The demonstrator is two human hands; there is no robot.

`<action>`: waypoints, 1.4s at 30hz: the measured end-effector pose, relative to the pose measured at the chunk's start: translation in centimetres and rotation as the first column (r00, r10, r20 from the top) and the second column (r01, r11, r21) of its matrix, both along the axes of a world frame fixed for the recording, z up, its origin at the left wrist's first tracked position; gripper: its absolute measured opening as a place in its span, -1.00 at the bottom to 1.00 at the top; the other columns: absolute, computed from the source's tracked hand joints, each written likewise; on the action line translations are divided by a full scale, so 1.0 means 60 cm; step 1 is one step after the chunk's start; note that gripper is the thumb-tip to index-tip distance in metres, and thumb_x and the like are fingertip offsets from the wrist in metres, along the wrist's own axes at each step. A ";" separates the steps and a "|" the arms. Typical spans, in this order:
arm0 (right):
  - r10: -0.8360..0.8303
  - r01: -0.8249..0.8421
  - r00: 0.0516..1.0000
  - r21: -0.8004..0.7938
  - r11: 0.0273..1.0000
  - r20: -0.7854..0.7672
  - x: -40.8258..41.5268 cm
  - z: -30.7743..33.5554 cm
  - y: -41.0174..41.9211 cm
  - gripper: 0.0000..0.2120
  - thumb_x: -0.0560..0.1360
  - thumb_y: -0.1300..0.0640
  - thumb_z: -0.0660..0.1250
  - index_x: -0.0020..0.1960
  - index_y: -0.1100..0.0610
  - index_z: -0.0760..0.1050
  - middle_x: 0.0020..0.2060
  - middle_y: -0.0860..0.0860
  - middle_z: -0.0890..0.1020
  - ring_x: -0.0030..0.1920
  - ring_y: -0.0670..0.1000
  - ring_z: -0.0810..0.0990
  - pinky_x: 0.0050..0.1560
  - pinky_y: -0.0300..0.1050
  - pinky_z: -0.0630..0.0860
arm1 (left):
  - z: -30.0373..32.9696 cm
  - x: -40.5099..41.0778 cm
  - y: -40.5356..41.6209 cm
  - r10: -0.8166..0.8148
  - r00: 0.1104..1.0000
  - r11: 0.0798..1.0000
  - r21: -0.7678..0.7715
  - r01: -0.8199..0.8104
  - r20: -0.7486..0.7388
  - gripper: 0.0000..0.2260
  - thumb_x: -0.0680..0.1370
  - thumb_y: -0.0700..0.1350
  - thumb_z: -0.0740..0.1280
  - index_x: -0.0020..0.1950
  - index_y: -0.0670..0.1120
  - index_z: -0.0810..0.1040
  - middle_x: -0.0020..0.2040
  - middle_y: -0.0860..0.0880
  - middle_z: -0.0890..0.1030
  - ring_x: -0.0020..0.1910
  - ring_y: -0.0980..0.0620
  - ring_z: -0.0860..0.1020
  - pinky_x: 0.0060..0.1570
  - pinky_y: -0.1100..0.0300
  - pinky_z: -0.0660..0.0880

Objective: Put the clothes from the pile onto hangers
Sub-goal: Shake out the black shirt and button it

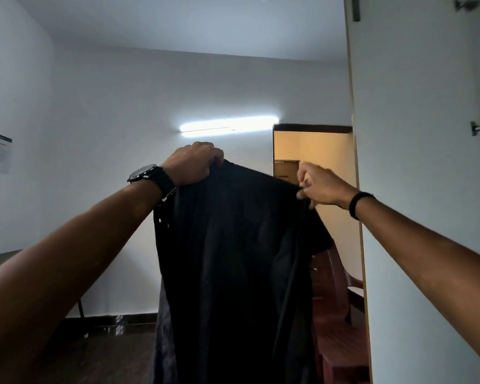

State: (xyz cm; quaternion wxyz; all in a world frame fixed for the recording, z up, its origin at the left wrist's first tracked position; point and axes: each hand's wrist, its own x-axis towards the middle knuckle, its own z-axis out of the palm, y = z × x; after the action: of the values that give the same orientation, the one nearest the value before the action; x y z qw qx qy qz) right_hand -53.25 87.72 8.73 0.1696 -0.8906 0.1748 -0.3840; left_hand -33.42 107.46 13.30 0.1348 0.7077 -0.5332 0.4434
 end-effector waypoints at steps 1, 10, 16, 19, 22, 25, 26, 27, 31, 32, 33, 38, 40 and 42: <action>-0.062 0.095 0.975 -0.150 0.984 0.214 0.005 0.004 0.002 -0.85 0.52 0.33 0.29 0.01 0.15 0.38 -0.12 0.10 0.56 -0.14 0.12 0.59 -0.19 -0.04 0.55 | 0.009 -0.002 0.001 0.005 1.000 1.000 -0.030 -0.004 0.007 -0.69 0.46 -0.33 0.12 0.02 -0.02 0.52 -0.02 -0.01 0.47 -0.01 -0.08 0.46 -0.12 0.08 0.37; -0.030 -0.030 0.981 -0.300 0.954 -0.194 -0.015 0.072 0.031 -0.72 0.59 0.27 0.18 -0.01 0.09 0.66 0.10 0.00 0.58 0.11 0.03 0.51 -0.02 -0.23 0.41 | 0.076 0.002 0.051 -0.014 0.999 0.988 0.152 0.021 -0.048 -0.51 0.44 -0.35 0.13 0.26 0.05 0.51 -0.01 -0.05 0.41 0.09 -0.09 0.43 0.12 0.03 0.40; -0.028 0.036 0.999 -0.309 0.951 0.031 -0.016 0.073 0.044 -0.81 0.53 0.28 0.27 -0.12 0.08 0.62 -0.10 -0.04 0.55 -0.04 -0.05 0.50 -0.12 -0.25 0.37 | 0.062 -0.004 0.060 0.041 0.986 0.997 -0.069 -0.030 0.162 -0.53 0.50 -0.31 0.16 0.33 0.10 0.42 0.06 -0.08 0.40 -0.19 -0.05 0.40 -0.26 0.08 0.35; 0.055 -0.066 0.997 -0.231 0.971 -0.056 -0.013 0.072 0.050 -0.80 0.52 0.31 0.28 -0.13 0.09 0.63 -0.10 -0.04 0.59 -0.07 -0.08 0.49 -0.17 -0.29 0.36 | 0.059 0.003 0.060 0.090 0.969 0.992 -0.107 -0.067 0.229 -0.54 0.50 -0.29 0.18 0.33 0.09 0.40 0.04 -0.08 0.38 -0.16 -0.09 0.44 -0.29 0.11 0.29; 0.013 0.008 0.997 -0.274 0.962 0.076 -0.004 0.068 0.051 -0.81 0.49 0.30 0.32 -0.25 0.09 0.56 -0.19 0.01 0.60 -0.08 -0.01 0.54 -0.15 -0.24 0.39 | 0.046 0.006 0.053 0.149 0.947 0.986 -0.119 -0.119 0.285 -0.58 0.52 -0.26 0.18 0.33 0.08 0.39 -0.05 -0.03 0.30 -0.15 -0.11 0.46 -0.31 0.09 0.30; 0.067 -0.044 0.991 -0.186 0.981 0.119 0.003 0.060 0.060 -0.85 0.49 0.31 0.29 -0.21 0.14 0.56 -0.24 -0.03 0.55 -0.17 -0.06 0.50 -0.25 -0.26 0.39 | 0.034 0.008 0.046 0.204 0.932 0.975 -0.152 -0.165 0.300 -0.61 0.53 -0.25 0.16 0.32 0.06 0.38 0.00 -0.08 0.35 -0.14 -0.14 0.50 -0.33 0.07 0.32; 0.083 -0.068 0.993 -0.170 0.983 0.084 0.005 0.056 0.063 -0.85 0.50 0.30 0.29 -0.20 0.14 0.56 -0.23 -0.05 0.55 -0.17 -0.10 0.48 -0.22 -0.25 0.39 | 0.032 0.008 0.045 0.224 0.925 0.970 -0.166 -0.180 0.308 -0.61 0.53 -0.26 0.16 0.32 0.05 0.39 0.03 -0.10 0.37 -0.14 -0.15 0.51 -0.34 0.07 0.32; 0.082 -0.072 0.995 -0.182 0.981 0.051 0.006 0.052 0.064 -0.85 0.51 0.29 0.29 -0.19 0.14 0.58 -0.21 -0.05 0.56 -0.17 -0.12 0.48 -0.19 -0.27 0.38 | 0.031 0.008 0.044 0.245 0.916 0.964 -0.183 -0.194 0.319 -0.62 0.54 -0.25 0.16 0.31 0.04 0.39 0.04 -0.11 0.38 -0.15 -0.16 0.52 -0.35 0.07 0.32; 0.080 -0.073 0.996 -0.201 0.977 0.026 0.011 0.035 0.065 -0.81 0.57 0.26 0.23 -0.03 0.18 0.64 -0.05 -0.02 0.55 -0.02 -0.07 0.47 -0.15 -0.29 0.38 | 0.034 0.011 0.038 0.303 0.878 0.943 -0.252 -0.219 0.370 -0.67 0.55 -0.24 0.21 0.28 0.01 0.42 0.03 -0.13 0.40 -0.25 -0.18 0.51 -0.42 0.05 0.41; 0.107 -0.101 0.994 -0.168 0.981 0.028 0.012 0.031 0.064 -0.80 0.57 0.26 0.22 0.01 0.19 0.63 -0.03 -0.03 0.54 0.00 -0.07 0.46 -0.17 -0.31 0.37 | 0.035 0.013 0.035 0.319 0.867 0.936 -0.269 -0.225 0.383 -0.66 0.54 -0.25 0.24 0.28 0.01 0.42 0.03 -0.14 0.41 -0.28 -0.17 0.50 -0.45 0.07 0.40; 0.123 -0.115 0.991 -0.144 0.983 0.049 0.012 0.028 0.065 -0.81 0.57 0.27 0.23 0.02 0.20 0.63 -0.03 -0.03 0.54 0.00 -0.07 0.45 -0.19 -0.34 0.36 | 0.035 0.014 0.031 0.332 0.854 0.931 -0.287 -0.227 0.400 -0.64 0.52 -0.25 0.27 0.28 0.02 0.43 0.02 -0.14 0.42 -0.31 -0.16 0.49 -0.47 0.10 0.37; -0.008 0.071 0.947 -0.185 0.980 0.320 0.022 0.013 0.054 -0.89 0.49 0.33 0.32 -0.06 0.17 0.56 -0.21 -0.04 0.53 -0.08 0.01 0.51 -0.21 -0.30 0.38 | 0.034 0.030 0.011 0.389 0.672 0.920 -0.303 -0.248 0.630 -0.49 0.44 -0.29 0.29 0.34 0.10 0.45 -0.06 -0.10 0.49 -0.39 -0.05 0.45 -0.51 0.18 0.37; -0.168 0.271 0.908 -0.230 0.935 0.384 0.024 0.012 0.050 -0.84 0.46 0.34 0.32 0.01 0.18 0.48 -0.16 0.05 0.58 -0.12 0.07 0.56 -0.21 -0.20 0.44 | 0.031 0.037 0.002 0.418 0.600 0.908 -0.298 -0.294 0.682 -0.43 0.44 -0.26 0.24 0.40 0.17 0.40 -0.03 -0.06 0.51 -0.37 0.00 0.45 -0.48 0.19 0.36; -0.193 0.238 0.954 -0.184 0.954 0.231 0.019 0.020 0.054 -0.79 0.46 0.33 0.33 0.09 0.24 0.49 -0.07 0.12 0.62 -0.12 0.07 0.56 -0.25 -0.16 0.47 | 0.024 0.039 -0.009 0.452 0.570 0.890 -0.305 -0.339 0.686 -0.41 0.43 -0.25 0.22 0.40 0.20 0.38 -0.04 -0.01 0.53 -0.36 0.05 0.44 -0.46 0.20 0.32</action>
State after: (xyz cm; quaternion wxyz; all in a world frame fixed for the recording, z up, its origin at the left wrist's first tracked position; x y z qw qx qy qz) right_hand -52.11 90.98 9.95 0.0492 -0.8334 0.2112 -0.5084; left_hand -31.08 106.95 14.72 -0.1475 0.5550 -0.3365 0.7463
